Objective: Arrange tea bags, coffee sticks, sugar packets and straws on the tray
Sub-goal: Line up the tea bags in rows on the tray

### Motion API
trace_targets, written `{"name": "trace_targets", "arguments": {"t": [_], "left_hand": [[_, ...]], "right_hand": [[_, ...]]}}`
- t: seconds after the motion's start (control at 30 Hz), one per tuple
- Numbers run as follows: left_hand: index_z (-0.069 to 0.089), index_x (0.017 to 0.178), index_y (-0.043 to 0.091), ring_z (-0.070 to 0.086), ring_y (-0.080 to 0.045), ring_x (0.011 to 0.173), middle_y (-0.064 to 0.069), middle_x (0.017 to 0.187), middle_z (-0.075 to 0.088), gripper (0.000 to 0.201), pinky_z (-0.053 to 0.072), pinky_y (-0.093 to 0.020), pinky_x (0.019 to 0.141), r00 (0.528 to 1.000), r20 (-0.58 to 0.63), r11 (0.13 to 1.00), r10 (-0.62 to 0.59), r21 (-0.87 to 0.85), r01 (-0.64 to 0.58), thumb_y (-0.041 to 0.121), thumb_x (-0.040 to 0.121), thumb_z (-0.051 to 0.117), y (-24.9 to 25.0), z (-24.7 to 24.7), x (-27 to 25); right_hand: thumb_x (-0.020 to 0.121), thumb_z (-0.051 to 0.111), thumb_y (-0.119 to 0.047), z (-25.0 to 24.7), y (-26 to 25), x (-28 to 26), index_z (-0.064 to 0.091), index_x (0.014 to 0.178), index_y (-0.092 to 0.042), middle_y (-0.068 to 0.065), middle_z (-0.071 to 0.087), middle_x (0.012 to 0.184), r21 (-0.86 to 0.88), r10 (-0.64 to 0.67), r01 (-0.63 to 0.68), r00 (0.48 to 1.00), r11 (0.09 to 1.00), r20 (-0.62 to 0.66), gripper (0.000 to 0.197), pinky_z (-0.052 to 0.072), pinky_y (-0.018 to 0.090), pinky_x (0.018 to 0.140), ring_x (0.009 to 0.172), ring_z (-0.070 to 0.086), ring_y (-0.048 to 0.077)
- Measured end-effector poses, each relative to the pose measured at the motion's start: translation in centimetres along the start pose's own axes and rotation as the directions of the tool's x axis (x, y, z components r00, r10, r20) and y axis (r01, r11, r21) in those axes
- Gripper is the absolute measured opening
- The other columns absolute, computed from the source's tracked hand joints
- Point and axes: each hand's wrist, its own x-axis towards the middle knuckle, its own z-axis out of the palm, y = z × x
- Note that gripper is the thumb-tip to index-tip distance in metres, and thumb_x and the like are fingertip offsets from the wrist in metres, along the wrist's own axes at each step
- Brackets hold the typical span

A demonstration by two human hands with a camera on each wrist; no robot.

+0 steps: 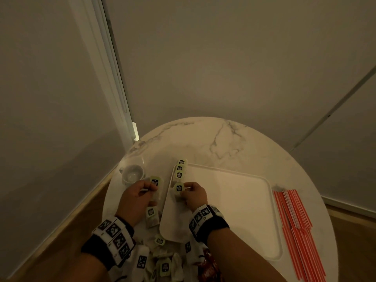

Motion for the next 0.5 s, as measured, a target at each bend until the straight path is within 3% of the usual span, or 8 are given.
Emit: {"name": "trace_targets", "arguments": {"t": [0.1,0.2,0.27,0.37,0.43,0.5], "left_hand": [[0.062,0.087,-0.001,0.064,-0.031,0.093,-0.014,0.102,0.064,0.012,0.059,-0.031,0.067,1.0,0.019,1.0,-0.011,-0.008,0.011,-0.008,0.089,0.053,-0.3,0.0,0.2],[0.062,0.085,0.002,0.063,-0.025,0.089,-0.01,0.096,0.065,0.016,0.057,-0.026,0.063,0.999,0.037,1.0,0.003,0.006,-0.003,-0.01,0.088,0.052,-0.3,0.1,0.2],[0.063,0.082,0.005,0.061,-0.02,0.085,-0.007,0.091,0.065,0.019,0.053,-0.022,0.061,0.999,0.046,0.999,0.025,0.025,-0.026,-0.011,0.087,0.053,-0.2,0.3,0.2],[0.065,0.082,0.008,0.06,-0.014,0.08,-0.004,0.088,0.066,0.018,0.049,-0.018,0.065,0.996,0.045,0.992,0.078,0.095,-0.082,-0.007,0.086,0.057,-0.3,0.3,0.3],[0.067,0.081,0.011,0.061,-0.015,0.084,-0.002,0.088,0.066,0.019,0.049,-0.024,0.075,0.994,0.046,0.987,0.097,0.123,-0.102,-0.005,0.086,0.059,-0.5,0.3,0.4],[0.067,0.08,0.013,0.063,-0.018,0.086,0.0,0.088,0.066,0.02,0.051,-0.03,0.078,0.995,0.049,0.988,0.089,0.126,-0.095,-0.004,0.086,0.059,-0.6,0.4,0.5]], "right_hand": [[0.077,0.068,-0.003,0.8,-0.2,1.0,0.057,0.096,-0.018,0.002,0.064,0.086,-0.02,-0.018,0.017,0.998,1.0,-0.054,0.026,0.054,0.029,0.069,0.078,0.063,0.019],[0.077,0.067,-0.004,1.6,-0.2,1.6,0.056,0.091,-0.019,0.001,0.063,0.089,-0.063,-0.044,0.038,0.994,0.997,-0.101,0.023,0.054,0.034,0.082,0.087,0.062,0.021],[0.078,0.066,-0.004,2.0,0.0,1.8,0.057,0.09,-0.017,0.0,0.062,0.089,-0.099,-0.052,0.04,0.991,0.994,-0.124,0.021,0.053,0.033,0.083,0.087,0.061,0.02],[0.079,0.063,-0.003,2.3,0.4,2.0,0.055,0.091,-0.014,0.0,0.06,0.087,-0.144,-0.064,0.039,0.984,0.989,-0.168,0.019,0.049,0.026,0.072,0.083,0.058,0.019],[0.08,0.061,-0.004,2.2,0.5,1.9,0.054,0.095,-0.013,-0.002,0.059,0.085,-0.192,-0.082,0.046,0.979,0.98,-0.188,0.019,0.046,0.022,0.067,0.082,0.058,0.018],[0.08,0.062,-0.008,2.3,0.5,2.0,0.053,0.103,-0.016,-0.002,0.06,0.088,-0.252,-0.093,0.047,0.98,0.967,-0.174,0.025,0.051,0.028,0.073,0.086,0.059,0.02]]}}
